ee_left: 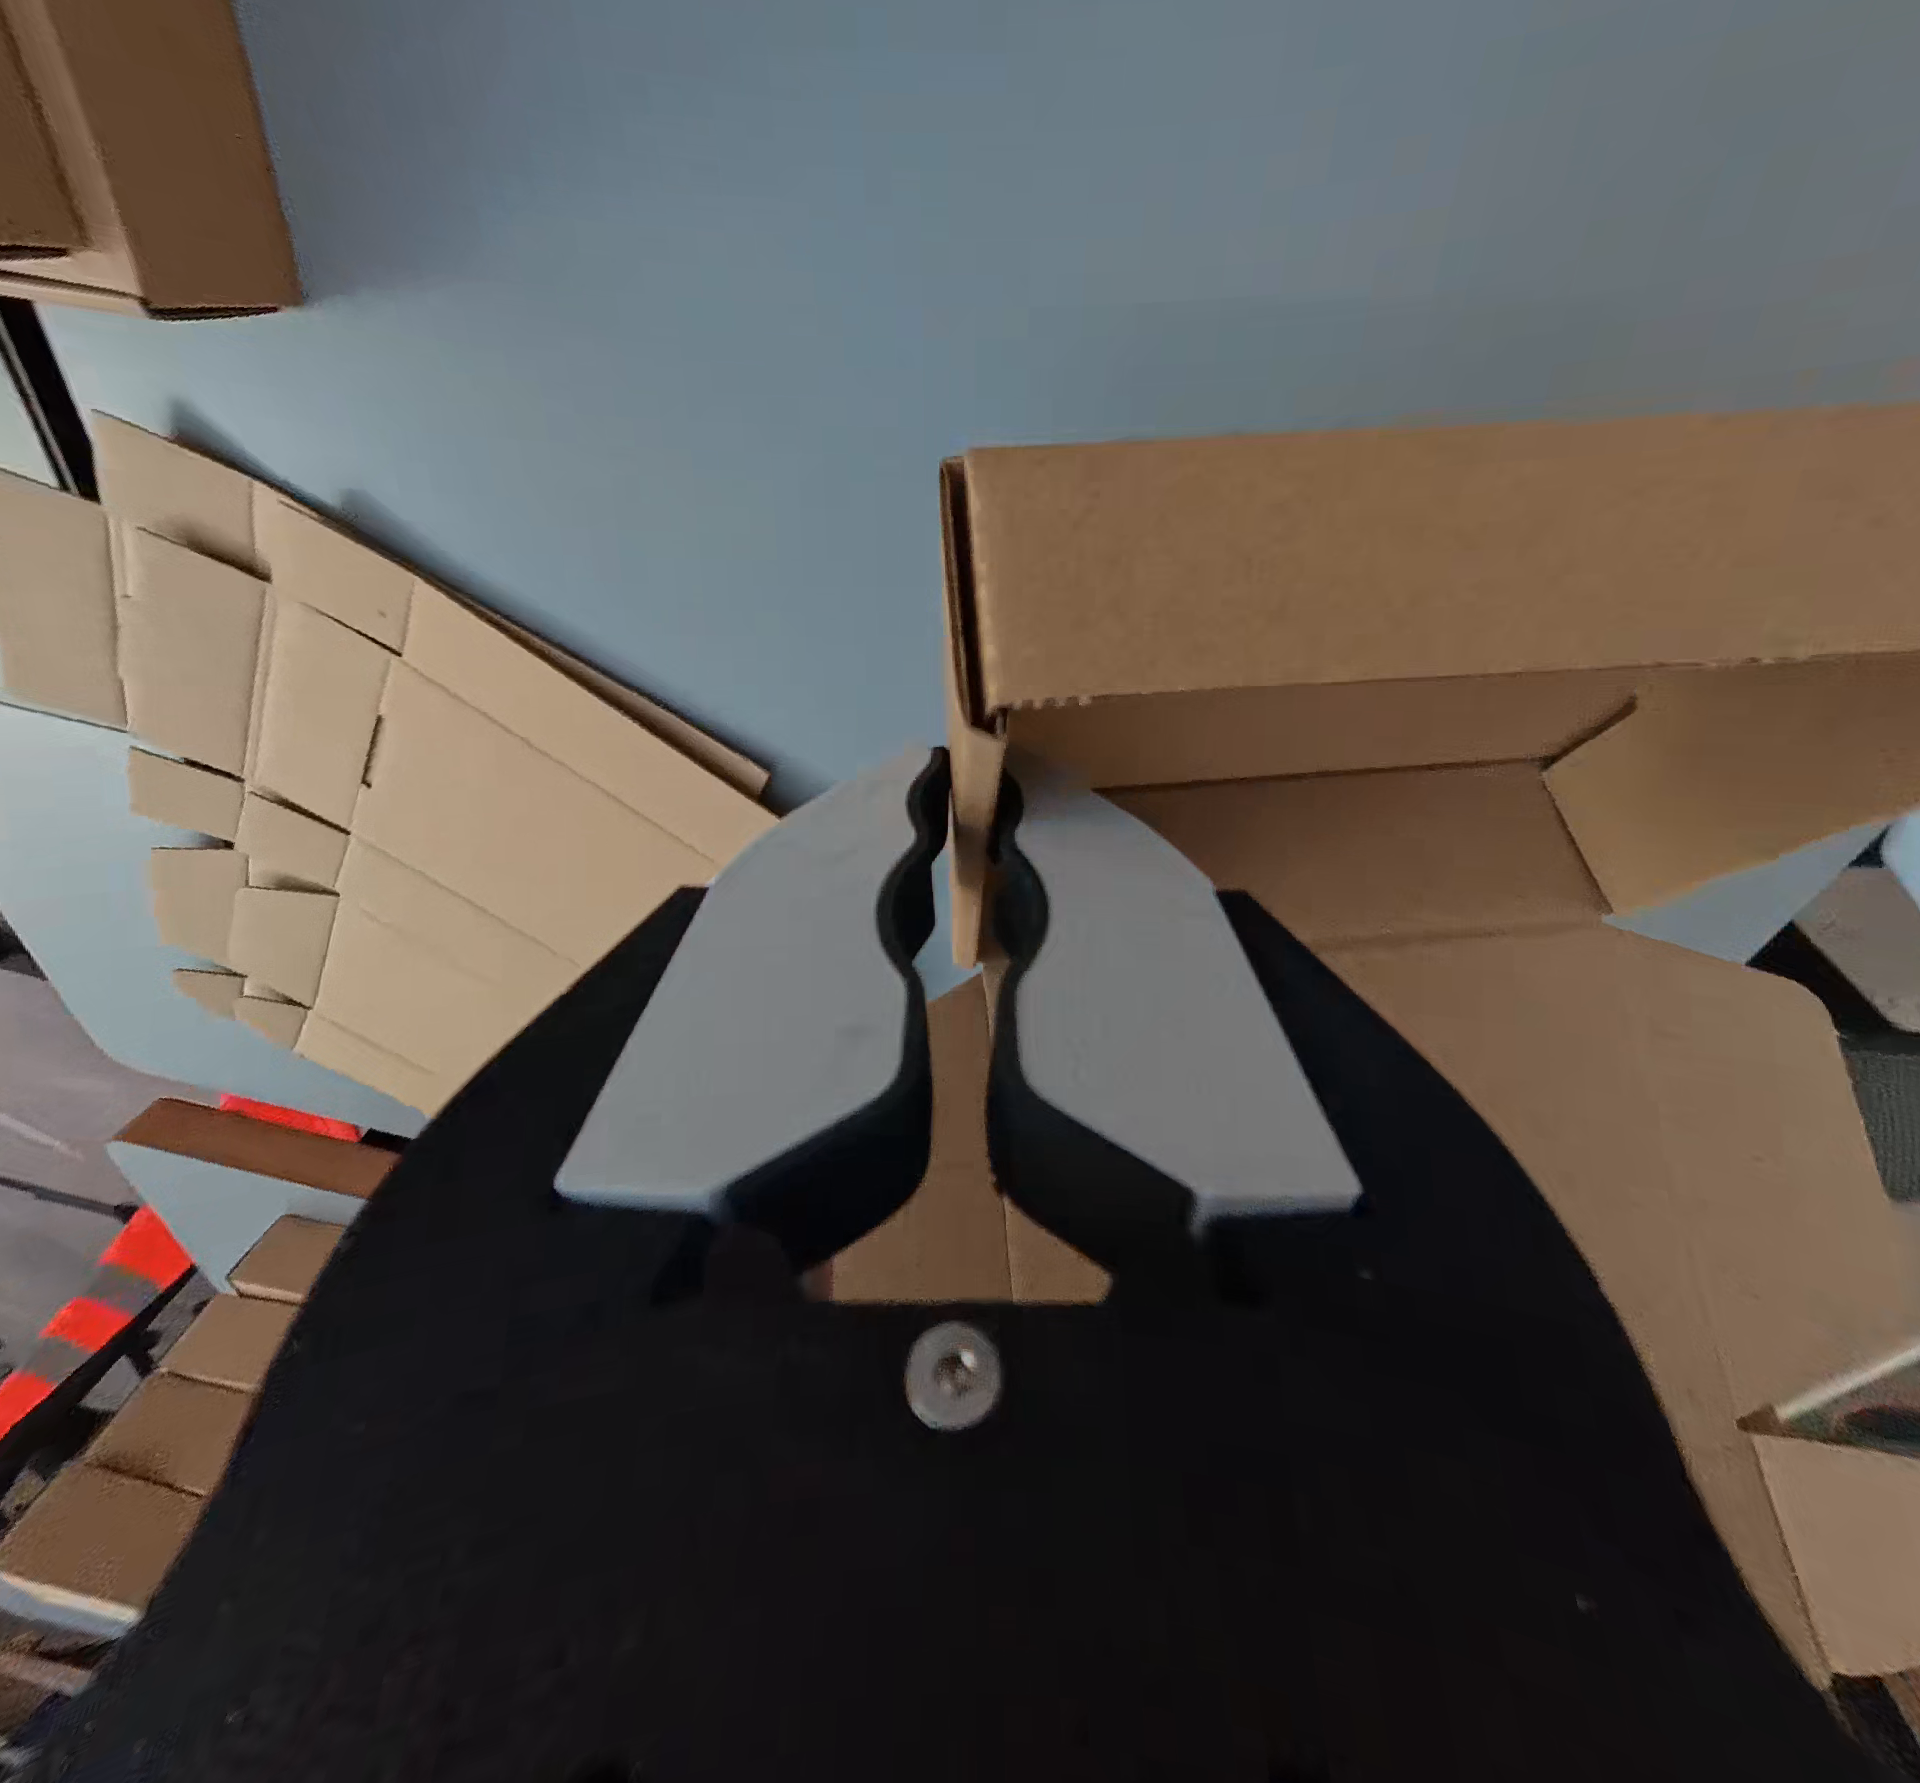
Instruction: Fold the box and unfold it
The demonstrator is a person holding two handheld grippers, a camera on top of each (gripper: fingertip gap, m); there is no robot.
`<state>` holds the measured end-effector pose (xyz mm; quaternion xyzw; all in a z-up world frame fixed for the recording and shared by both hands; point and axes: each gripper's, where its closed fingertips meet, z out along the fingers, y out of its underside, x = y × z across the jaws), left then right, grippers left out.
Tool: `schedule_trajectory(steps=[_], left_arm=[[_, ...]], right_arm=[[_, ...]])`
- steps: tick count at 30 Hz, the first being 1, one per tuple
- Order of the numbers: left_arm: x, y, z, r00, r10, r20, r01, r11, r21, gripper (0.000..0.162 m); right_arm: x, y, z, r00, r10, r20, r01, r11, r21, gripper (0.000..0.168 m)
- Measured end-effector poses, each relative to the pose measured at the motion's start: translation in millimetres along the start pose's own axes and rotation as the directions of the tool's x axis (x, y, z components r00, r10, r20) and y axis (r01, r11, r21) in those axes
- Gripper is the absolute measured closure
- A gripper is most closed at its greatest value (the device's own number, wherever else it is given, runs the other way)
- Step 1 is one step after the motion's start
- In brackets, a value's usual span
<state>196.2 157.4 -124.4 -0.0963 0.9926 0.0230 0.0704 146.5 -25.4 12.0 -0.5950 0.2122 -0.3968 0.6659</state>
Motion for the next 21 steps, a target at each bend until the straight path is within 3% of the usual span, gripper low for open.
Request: schedule_trajectory(steps=[1,6,12,16,19,21], left_arm=[[4.1,0.2,8.7,0.999,0.035,-0.013,-0.036,0.998,-0.057,0.156],[33.6,3.8,47.6,0.967,0.174,-0.188,-0.225,0.929,-0.293,0.156],[49.5,5.5,82.9,0.936,0.258,-0.239,-0.343,0.814,-0.468,0.156],[56.9,7.1,91.1,0.923,0.288,-0.254,-0.381,0.760,-0.526,0.156],[60.8,2.9,89.5,0.920,0.296,-0.257,-0.389,0.772,-0.503,0.155],[62.0,1.2,84.1,0.922,0.295,-0.250,-0.383,0.785,-0.487,0.143]], right_arm=[[2.7,-0.3,-2.3,1.000,0.010,-0.006,-0.010,1.000,0.007,0.090],[11.7,1.5,-9.5,1.000,0.013,-0.019,-0.013,1.000,0.005,0.092],[24.3,1.3,-17.8,0.999,-0.015,-0.046,0.015,1.000,-0.012,0.093],[29.3,1.7,-21.5,0.997,-0.045,-0.065,0.043,0.999,-0.028,0.095],[24.6,4.0,-20.2,0.998,-0.052,-0.039,0.050,0.998,-0.047,0.094],[22.6,5.2,-19.8,0.998,-0.051,-0.023,0.050,0.997,-0.055,0.094]])
